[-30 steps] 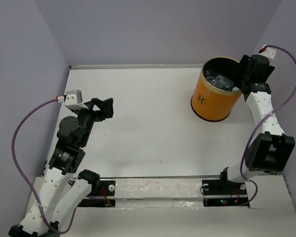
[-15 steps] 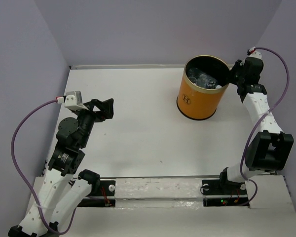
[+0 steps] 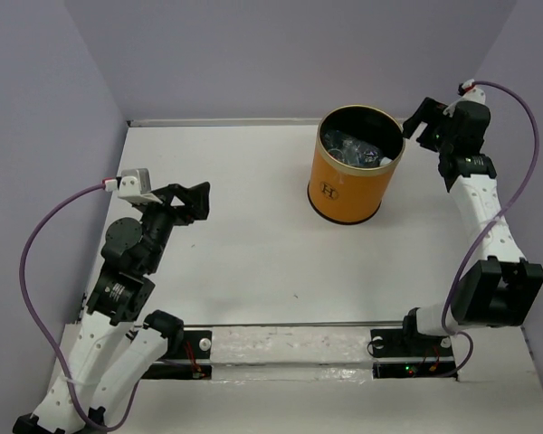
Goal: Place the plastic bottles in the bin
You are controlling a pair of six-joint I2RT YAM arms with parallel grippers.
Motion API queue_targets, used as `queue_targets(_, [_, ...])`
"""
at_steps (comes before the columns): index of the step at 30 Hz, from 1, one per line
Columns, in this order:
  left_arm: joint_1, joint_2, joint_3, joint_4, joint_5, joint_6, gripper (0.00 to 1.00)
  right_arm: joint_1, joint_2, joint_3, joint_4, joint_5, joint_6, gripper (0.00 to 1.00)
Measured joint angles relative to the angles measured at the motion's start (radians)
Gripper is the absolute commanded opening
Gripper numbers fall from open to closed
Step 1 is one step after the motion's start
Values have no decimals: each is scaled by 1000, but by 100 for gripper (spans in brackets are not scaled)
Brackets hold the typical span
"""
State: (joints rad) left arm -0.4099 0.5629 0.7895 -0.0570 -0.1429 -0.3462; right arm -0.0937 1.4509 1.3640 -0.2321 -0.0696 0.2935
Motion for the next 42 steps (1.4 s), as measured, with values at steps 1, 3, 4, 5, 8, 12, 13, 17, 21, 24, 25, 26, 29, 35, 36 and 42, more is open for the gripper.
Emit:
queue_targets(1, [-6, -5, 0, 0, 1, 0, 99, -6, -15, 1, 9, 26, -3, 83])
queue_targets(3, [-26, -21, 0, 0, 0, 0, 99, -21, -38, 1, 42, 97, -12, 80])
queue_targets(4, [-35, -29, 0, 0, 0, 1, 99, -32, -40, 1, 66, 129, -17, 78])
queue_targets(5, [-43, -35, 0, 0, -2, 1, 99, -45, -36, -2, 90, 162, -23, 73])
queue_targets(8, [-81, -51, 0, 0, -9, 2, 99, -77, 3, -13, 132, 230, -42, 71])
queue_targets(12, [-137, -58, 0, -1, -19, 8, 99, -134, 179, 15, 162, 300, -88, 80])
queue_targets(13, [-144, -58, 0, -2, -23, 10, 99, -149, 250, 39, 148, 322, -111, 83])
queue_targets(17, [-190, -63, 0, -14, -50, 21, 99, -179, 483, 117, 102, 408, -231, 91])
queue_targets(21, [-227, -68, 0, -19, -92, 34, 99, -182, 624, 196, 54, 497, -374, 91])
queue_targets(24, [-246, -68, 0, -23, -117, 40, 99, -180, 672, 255, 36, 546, -451, 92])
queue_targets(25, [-255, -68, 0, -23, -129, 42, 99, -180, 685, 280, 37, 565, -475, 92])
queue_targets(26, [-259, -68, 0, -23, -134, 43, 99, -180, 691, 293, 39, 573, -486, 92])
queue_targets(29, [-279, -68, 0, -23, -151, 50, 99, -180, 730, 346, 43, 636, -554, 92])
queue_targets(35, [-290, -68, 0, -23, -166, 54, 99, -180, 827, 376, 48, 723, -652, 91])
queue_targets(36, [-290, -68, 0, -23, -168, 54, 99, -180, 839, 376, 48, 728, -658, 91])
queue_targets(42, [-290, -68, 0, -24, -172, 54, 99, -179, 862, 383, 56, 748, -695, 83])
